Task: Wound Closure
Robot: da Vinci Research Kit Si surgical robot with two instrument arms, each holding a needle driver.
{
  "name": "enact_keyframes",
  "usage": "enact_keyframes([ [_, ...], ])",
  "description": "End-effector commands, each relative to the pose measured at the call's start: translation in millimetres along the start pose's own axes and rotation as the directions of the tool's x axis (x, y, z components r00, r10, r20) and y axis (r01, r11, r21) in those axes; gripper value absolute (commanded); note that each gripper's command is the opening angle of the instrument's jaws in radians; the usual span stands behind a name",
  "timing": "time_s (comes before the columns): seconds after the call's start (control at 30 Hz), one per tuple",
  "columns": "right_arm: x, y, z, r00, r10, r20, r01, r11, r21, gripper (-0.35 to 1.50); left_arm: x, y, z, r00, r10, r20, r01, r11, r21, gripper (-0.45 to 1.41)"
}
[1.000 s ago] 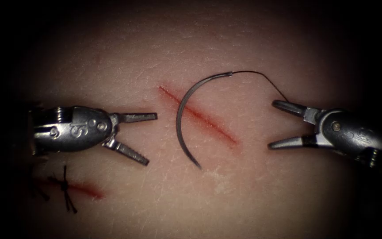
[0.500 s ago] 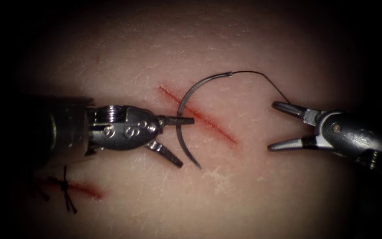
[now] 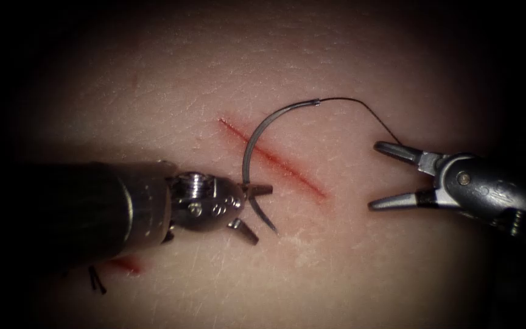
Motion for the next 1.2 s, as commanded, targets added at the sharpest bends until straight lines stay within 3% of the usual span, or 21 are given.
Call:
enact_keyframes([
  [0.03,-0.3,-0.4,1.0,1.0,0.001,-0.002,-0.001,1.0,0.002,1.01,0.1,0.1,1.2,1.0,0.003,0.009,-0.003,1.0,-0.005,0.64],
  [0.23,-0.1,-0.6,1.1,1.0,0.0,-0.004,0.0,1.0,0.003,1.01,-0.6,-0.3,2.1,0.997,0.015,0.072,-0.015,1.0,0.001,0.63],
  [0.4,0.0,-0.6,1.1,1.0,0.0,-0.004,0.0,1.0,0.002,1.01,-0.8,-0.5,2.4,0.995,0.042,0.094,-0.042,0.999,0.004,0.46],
  [0.67,0.0,-0.7,1.2,1.0,-0.001,-0.004,0.001,1.0,0.003,1.01,-0.4,-0.7,2.5,0.992,0.078,0.1,-0.079,0.997,0.003,-0.45],
  [0.73,0.0,-0.8,1.1,1.0,-0.007,-0.005,0.007,1.0,0.003,1.01,-0.2,-0.8,2.5,0.992,0.082,0.097,-0.083,0.997,0.0,-0.45],
  [0.83,0.0,-0.8,1.1,1.0,0.011,-0.005,-0.011,1.0,0.003,0.96,0.0,-0.8,2.1,0.994,0.092,0.059,-0.092,0.996,-0.004,-0.45],
  [0.93,0.0,-0.7,1.2,0.999,0.035,-0.014,-0.035,0.999,-0.007,0.93,0.0,-0.9,1.3,0.994,0.108,-0.023,-0.109,0.994,-0.003,-0.45],
  [0.97,-0.2,-0.4,1.3,0.997,0.066,-0.033,-0.067,0.998,-0.021,0.91,0.0,-1.1,0.3,0.989,0.121,-0.087,-0.121,0.993,0.009,-0.45],
  [1.0,-0.2,-0.4,1.3,0.997,0.066,-0.033,-0.067,0.998,-0.021,0.91,0.0,-1.1,0.3,0.989,0.121,-0.087,-0.121,0.993,0.009,-0.45],
  [1.2,-1.4,0.8,1.7,0.986,0.148,-0.073,-0.152,0.987,-0.047,0.95,-0.1,-1.9,-3.0,0.947,0.169,-0.274,-0.146,0.984,0.104,-0.45],
])
